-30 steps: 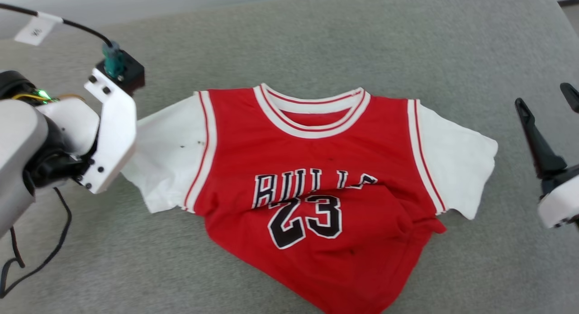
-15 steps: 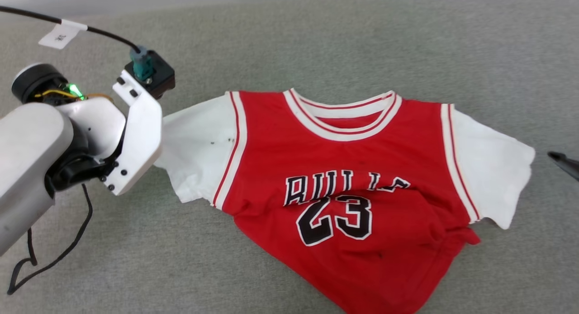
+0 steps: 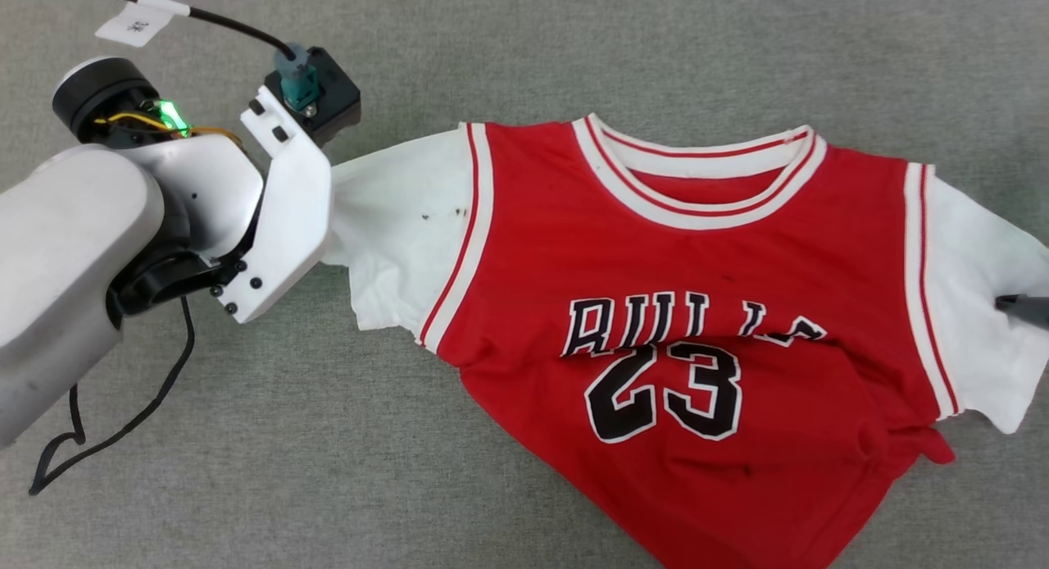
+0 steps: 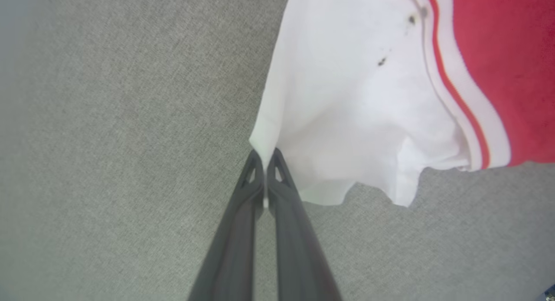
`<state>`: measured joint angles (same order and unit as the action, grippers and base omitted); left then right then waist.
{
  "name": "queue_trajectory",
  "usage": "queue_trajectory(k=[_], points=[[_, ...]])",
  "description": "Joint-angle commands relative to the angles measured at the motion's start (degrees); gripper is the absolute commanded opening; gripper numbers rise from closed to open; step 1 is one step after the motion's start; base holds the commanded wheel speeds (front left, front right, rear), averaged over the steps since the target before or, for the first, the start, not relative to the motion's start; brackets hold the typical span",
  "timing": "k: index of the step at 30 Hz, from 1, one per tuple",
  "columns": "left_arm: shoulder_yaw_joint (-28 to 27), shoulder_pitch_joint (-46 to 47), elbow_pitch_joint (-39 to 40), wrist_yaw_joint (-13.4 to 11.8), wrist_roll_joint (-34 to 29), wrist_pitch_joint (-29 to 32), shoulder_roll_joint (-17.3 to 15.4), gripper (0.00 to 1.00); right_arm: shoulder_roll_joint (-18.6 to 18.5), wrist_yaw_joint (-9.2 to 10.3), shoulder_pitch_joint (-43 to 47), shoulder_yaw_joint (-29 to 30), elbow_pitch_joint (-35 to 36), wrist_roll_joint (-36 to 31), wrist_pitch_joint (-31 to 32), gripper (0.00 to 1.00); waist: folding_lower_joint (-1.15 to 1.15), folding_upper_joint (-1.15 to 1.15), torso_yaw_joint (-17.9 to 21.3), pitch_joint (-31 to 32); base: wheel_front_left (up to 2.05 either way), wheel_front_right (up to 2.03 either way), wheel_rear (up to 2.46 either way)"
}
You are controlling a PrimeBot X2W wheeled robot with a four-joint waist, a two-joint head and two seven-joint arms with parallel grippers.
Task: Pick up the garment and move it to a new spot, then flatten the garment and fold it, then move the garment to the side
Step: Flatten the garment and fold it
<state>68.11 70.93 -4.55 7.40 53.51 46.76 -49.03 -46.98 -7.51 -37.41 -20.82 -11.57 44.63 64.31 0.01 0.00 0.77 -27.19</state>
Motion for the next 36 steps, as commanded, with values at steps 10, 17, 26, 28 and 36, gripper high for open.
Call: queue_trajectory(k=[10, 17, 26, 28, 36], points=[[2.67, 1.73, -1.65, -0.05, -0.53, -3.12, -0.38, 0.0, 2.96, 0.04, 5.24, -2.96, -2.36, 3.08, -3.95, 0.0, -0.01, 0.0, 0.0, -0.73, 0.0, 0.0, 0.0], [3.47, -0.45, -3.69, -0.05, -0.27, -7.71, 0.26, 0.0, 1.37, 0.04, 2.07, -2.31, -0.69, 2.03, -9.71, 0.0, -0.01, 0.0, 0.71, 4.14, 0.0, 0.0, 0.0], [2.87, -2.02, -8.11, -0.28, -2.71, -18.48, 1.04, 0.0, -1.02, 0.05, 0.22, -1.84, 3.65, 0.54, -20.1, 0.0, -0.01, 0.0, 0.76, 13.16, 0.0, 0.0, 0.0], [2.05, -1.68, -8.69, -0.55, -2.91, -20.65, 1.21, 0.0, -1.25, 0.05, -0.69, -1.22, 4.3, -0.09, -22.38, 0.0, -0.01, 0.0, 0.65, 14.59, 0.0, 0.0, 0.0], [-1.49, 3.75, -9.68, -2.27, -6.35, -27.06, 1.98, 0.0, -1.15, 0.05, -8.29, 0.35, 5.63, -3.37, -27.83, 0.0, -0.01, 0.0, 0.16, 17.49, 0.0, 0.0, 0.0]])
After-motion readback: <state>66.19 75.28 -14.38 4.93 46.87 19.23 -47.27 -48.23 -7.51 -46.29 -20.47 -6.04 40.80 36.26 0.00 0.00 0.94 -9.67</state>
